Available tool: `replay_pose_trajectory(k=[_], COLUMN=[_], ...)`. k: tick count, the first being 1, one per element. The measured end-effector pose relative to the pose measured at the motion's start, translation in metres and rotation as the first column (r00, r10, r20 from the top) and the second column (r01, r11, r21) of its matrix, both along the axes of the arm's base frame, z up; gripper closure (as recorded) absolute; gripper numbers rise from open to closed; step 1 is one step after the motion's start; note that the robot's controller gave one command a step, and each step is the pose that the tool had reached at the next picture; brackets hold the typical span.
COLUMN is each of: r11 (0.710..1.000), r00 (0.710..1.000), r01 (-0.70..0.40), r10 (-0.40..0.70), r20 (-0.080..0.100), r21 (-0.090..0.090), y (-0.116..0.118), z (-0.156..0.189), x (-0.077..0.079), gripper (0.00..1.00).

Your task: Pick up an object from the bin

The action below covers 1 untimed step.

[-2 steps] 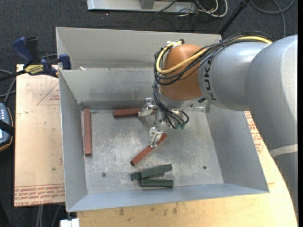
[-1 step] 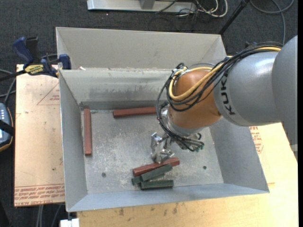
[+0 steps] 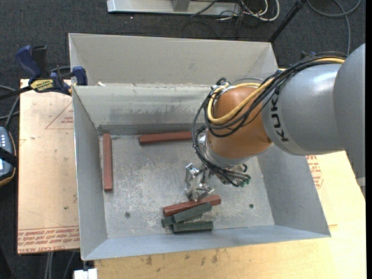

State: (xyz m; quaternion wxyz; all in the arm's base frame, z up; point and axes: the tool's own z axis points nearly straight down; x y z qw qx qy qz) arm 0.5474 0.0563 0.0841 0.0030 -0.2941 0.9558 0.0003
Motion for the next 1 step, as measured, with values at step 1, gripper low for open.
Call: replay_pose_trajectory(k=[1], r11=[0.995], r00=[0.995], r01=[0.097], r10=[-0.097], r20=[-0.003], r21=[0.002], y=[-0.0265], z=[-0.0080], x=[-0.0035], gripper=[0.00])
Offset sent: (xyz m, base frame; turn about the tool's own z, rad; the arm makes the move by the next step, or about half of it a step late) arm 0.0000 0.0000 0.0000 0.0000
